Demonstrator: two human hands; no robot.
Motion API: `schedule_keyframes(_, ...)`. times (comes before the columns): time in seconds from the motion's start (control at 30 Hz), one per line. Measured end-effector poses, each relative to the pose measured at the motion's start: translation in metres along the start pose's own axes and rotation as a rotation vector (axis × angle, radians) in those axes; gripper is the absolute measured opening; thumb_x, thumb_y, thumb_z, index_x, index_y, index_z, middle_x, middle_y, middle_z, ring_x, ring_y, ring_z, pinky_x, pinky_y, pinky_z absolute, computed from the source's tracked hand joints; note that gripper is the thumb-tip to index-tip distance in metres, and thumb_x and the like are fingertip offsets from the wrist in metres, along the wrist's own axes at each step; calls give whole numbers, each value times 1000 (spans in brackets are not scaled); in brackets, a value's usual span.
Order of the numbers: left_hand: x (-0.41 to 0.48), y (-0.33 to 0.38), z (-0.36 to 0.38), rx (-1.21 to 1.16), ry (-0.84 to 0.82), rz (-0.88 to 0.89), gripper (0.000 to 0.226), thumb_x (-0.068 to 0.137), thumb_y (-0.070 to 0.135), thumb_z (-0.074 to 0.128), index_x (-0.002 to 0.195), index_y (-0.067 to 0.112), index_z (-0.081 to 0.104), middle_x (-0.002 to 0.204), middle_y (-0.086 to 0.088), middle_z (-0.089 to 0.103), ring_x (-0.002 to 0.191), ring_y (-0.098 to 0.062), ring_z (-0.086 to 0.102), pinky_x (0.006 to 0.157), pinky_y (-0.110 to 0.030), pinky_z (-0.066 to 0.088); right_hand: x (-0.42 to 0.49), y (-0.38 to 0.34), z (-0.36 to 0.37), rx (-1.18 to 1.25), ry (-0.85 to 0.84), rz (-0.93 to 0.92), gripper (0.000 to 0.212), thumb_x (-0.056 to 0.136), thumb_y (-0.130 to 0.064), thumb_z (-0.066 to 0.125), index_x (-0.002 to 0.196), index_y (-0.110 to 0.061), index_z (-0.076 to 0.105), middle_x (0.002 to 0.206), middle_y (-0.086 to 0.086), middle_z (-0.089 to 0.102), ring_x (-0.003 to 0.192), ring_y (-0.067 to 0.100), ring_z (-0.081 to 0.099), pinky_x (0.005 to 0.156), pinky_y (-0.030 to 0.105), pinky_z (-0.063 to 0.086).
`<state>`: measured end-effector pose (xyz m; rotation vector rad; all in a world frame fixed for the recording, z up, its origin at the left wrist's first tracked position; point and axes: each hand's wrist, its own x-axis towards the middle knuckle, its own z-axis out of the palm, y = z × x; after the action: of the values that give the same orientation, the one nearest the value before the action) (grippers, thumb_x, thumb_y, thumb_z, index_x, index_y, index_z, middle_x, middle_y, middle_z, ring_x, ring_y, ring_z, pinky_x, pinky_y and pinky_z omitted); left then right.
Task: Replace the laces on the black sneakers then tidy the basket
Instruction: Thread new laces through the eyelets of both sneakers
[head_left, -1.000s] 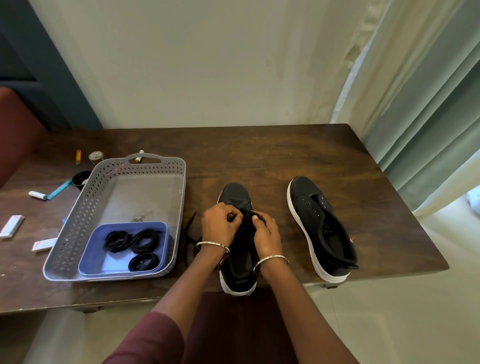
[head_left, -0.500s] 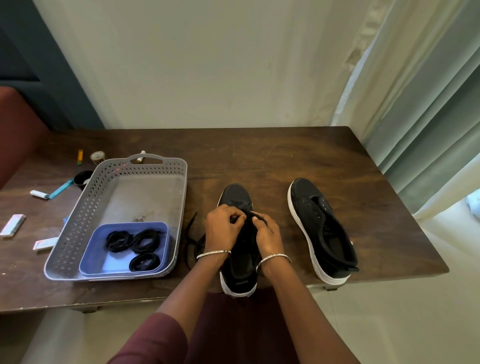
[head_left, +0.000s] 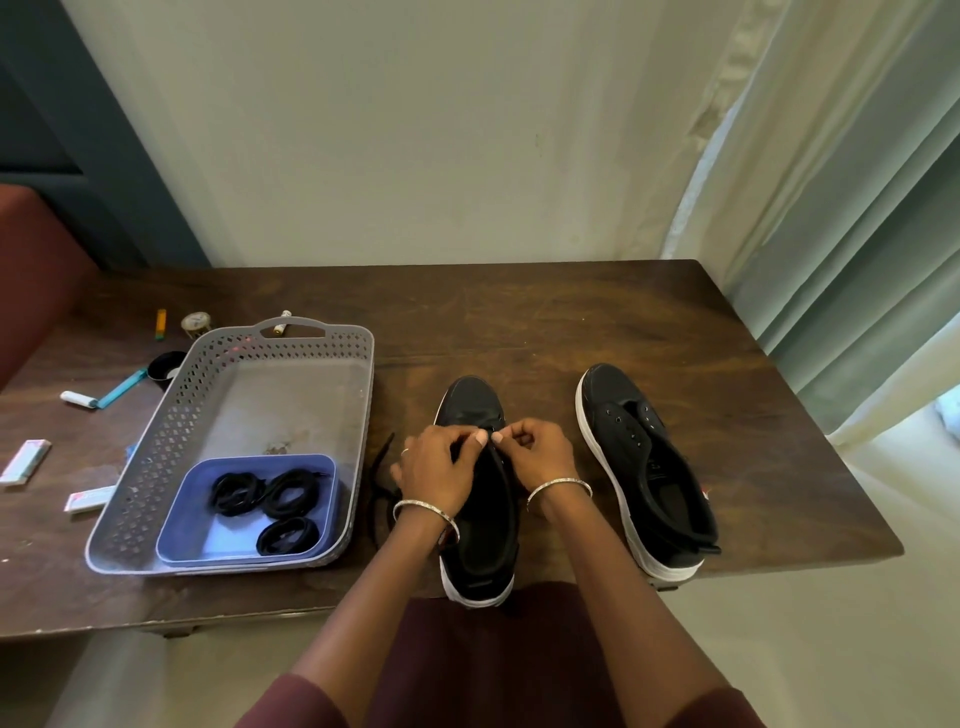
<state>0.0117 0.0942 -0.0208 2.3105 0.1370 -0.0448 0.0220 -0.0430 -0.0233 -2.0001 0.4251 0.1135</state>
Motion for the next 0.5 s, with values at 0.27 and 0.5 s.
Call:
schedule_keyframes(0.27,-43,19,5,62,213,-321,71,65,63,74,117,24,45,129,0,47,126,-28,40,99,-48,30,5,-25,-8,272,-116,333,23,95,-12,55,73,-8,59,66,4,55,55,14,46,50,26,35)
schedule_keyframes(0.5,-50,15,12,16,282,-367,66,68,59,77,110,20,45,120,-1,53,122,-29,45,96,-48,33,2,-85,-58,1134,-332,183,20,103,-16,46,88,-12,59,79,6,70,71,16,69,83,34,54)
